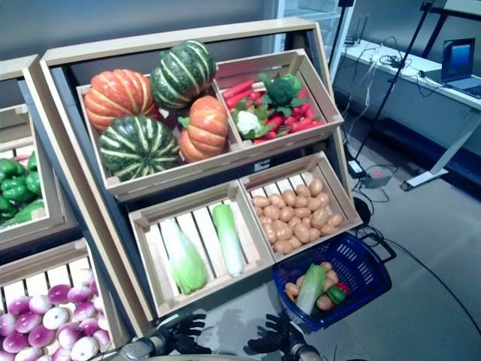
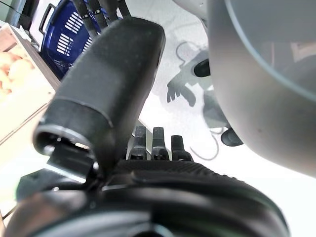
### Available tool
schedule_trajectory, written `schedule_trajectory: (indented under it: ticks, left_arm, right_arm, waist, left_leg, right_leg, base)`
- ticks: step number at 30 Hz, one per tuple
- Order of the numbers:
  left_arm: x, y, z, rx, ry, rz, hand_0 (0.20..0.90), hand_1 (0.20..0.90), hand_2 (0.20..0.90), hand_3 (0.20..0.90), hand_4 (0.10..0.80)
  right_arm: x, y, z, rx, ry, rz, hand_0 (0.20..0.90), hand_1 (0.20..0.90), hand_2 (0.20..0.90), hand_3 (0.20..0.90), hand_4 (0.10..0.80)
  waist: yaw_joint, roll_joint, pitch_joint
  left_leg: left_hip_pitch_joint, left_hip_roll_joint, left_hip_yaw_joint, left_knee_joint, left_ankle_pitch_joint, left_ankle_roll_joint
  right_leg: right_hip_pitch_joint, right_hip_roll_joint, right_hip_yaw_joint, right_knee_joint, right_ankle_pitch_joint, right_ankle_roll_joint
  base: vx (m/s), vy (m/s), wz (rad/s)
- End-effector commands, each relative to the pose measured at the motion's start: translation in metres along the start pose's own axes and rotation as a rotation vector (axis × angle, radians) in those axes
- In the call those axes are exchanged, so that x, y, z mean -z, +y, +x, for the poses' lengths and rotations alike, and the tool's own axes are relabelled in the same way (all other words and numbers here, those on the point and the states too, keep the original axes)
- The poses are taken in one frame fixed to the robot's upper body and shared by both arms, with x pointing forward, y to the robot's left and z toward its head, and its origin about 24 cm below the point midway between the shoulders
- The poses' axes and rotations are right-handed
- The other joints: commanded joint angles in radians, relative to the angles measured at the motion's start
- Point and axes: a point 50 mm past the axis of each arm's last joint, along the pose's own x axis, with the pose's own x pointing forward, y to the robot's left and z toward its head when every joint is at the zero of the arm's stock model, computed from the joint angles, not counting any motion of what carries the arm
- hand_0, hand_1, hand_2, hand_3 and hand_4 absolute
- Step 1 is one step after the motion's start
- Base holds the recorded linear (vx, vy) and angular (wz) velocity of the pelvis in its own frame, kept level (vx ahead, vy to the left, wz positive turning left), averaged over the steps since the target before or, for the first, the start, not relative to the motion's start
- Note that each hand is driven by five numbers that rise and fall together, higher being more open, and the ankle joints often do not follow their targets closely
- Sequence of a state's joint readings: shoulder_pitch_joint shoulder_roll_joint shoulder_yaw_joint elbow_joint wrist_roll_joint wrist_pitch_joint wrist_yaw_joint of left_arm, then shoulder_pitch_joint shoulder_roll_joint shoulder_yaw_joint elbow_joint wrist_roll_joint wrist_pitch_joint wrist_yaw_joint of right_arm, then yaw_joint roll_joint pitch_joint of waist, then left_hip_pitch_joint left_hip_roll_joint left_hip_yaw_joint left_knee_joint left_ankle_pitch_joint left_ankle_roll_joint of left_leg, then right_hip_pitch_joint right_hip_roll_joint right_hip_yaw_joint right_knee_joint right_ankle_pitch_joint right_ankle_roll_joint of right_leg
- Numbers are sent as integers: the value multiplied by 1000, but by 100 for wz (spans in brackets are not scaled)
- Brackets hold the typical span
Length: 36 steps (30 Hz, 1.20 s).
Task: Put vegetables into the basket
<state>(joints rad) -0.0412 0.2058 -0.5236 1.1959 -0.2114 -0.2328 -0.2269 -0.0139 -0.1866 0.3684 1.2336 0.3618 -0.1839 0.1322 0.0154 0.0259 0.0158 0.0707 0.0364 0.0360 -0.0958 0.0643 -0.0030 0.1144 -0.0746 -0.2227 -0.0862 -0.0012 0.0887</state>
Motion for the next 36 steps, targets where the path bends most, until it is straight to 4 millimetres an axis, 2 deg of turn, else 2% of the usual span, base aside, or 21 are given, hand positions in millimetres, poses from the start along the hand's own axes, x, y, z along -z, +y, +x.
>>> schedule_trajectory:
  ticks: [1,6,13,16,17,19,21,24,27,28,30,31,33,35,36]
  left_arm:
    - [-24,-5,8,30,-100,35,900,900,900,900,800]
    - [-30,-8,8,59,-132,72,900,900,900,900,800]
    - [-71,-8,2,196,-413,9,900,900,900,900,800]
    - [-104,-5,-7,335,-580,-78,900,900,900,900,800]
    - [-107,-4,-8,344,-597,-84,900,900,900,900,800]
    - [-127,0,-17,385,-709,-111,900,900,900,900,800]
    - [-144,4,-24,384,-792,-111,900,900,900,900,800]
    - [-173,18,-42,263,-929,-53,900,900,900,900,800]
    - [-199,33,-63,36,-1046,117,900,900,900,900,800]
    - [-206,36,-70,-45,-1073,224,900,900,900,900,800]
    - [-209,37,-73,-99,-1082,270,900,900,900,900,800]
    - [-221,46,-85,-326,-1104,514,900,900,900,900,800]
    - [-227,54,-90,-513,-1076,766,900,900,900,900,800]
    - [-229,58,-91,-599,-1066,907,900,900,900,900,800]
    - [-233,65,-92,-708,-1031,1090,900,900,900,900,800]
  right_arm:
    - [-27,5,7,-48,-73,-26,900,900,900,900,800]
    - [-27,5,7,-43,-68,-30,900,900,900,900,800]
    - [-32,-2,8,-27,-63,-50,900,900,900,900,800]
    - [-38,-8,7,-15,-65,-60,900,900,900,900,800]
    - [-38,-9,7,-14,-65,-60,900,900,900,900,800]
    - [-39,-10,7,-12,-68,-63,900,900,900,900,800]
    - [-39,-10,7,-8,-68,-59,900,900,900,900,800]
    - [-36,-12,6,6,-68,-45,900,900,900,900,800]
    - [-31,-13,4,19,-69,-26,900,900,900,900,800]
    - [-30,-14,3,25,-72,-19,900,900,900,900,800]
    - [-30,-14,3,28,-73,-15,900,900,900,900,800]
    - [-26,-19,1,49,-77,8,900,900,900,900,800]
    - [-24,-23,0,60,-74,8,900,900,900,900,800]
    - [-22,-25,-1,63,-69,1,900,900,900,900,800]
    - [-18,-28,-3,63,-57,-19,900,900,900,900,800]
  waist:
    - [2,-28,31]
    - [0,-26,35]
    - [-4,-13,43]
    - [3,-4,50]
    - [4,-4,50]
    - [7,-1,50]
    - [9,1,51]
    - [16,4,51]
    - [22,6,51]
    - [24,7,51]
    - [25,7,50]
    - [28,12,48]
    - [24,16,46]
    - [19,16,44]
    - [9,18,42]
  left_leg:
    - [39,-17,40,9,-79,-17]
    - [40,-14,42,9,-79,-20]
    - [38,-11,39,9,-76,-24]
    - [36,-8,32,9,-73,-28]
    - [36,-8,31,9,-73,-28]
    - [35,-7,27,9,-72,-31]
    - [34,-6,24,9,-70,-32]
    - [29,-6,19,9,-67,-34]
    - [28,-8,14,9,-65,-34]
    - [26,-8,12,9,-63,-34]
    - [25,-9,11,9,-62,-34]
    - [24,-12,6,9,-62,-34]
    - [24,-14,5,9,-62,-33]
    - [26,-15,7,9,-63,-33]
    - [30,-15,11,9,-65,-34]
  right_leg:
    - [-6,-25,48,5,43,21]
    - [-6,-22,49,6,39,18]
    - [-7,-16,61,6,37,16]
    - [-6,-15,57,5,36,12]
    - [-6,-15,57,5,36,12]
    - [-6,-16,53,6,35,11]
    - [-6,-18,49,7,35,11]
    - [-6,-21,44,7,33,10]
    - [-4,-24,37,9,30,9]
    - [-5,-25,36,9,29,8]
    - [-5,-26,36,10,28,8]
    - [-4,-26,34,11,24,6]
    - [-3,-25,36,13,22,6]
    - [-1,-25,38,13,20,6]
    - [0,-25,41,17,16,7]
  base:
    - [0,0,0]
    - [0,0,0]
    - [0,0,0]
    - [-9,5,-2]
    - [0,0,0]
    - [0,0,0]
    - [0,0,0]
    - [0,0,0]
    - [12,5,5]
    - [9,6,6]
    - [17,16,6]
    - [45,36,2]
    - [67,32,2]
    - [98,29,2]
    - [127,42,1]
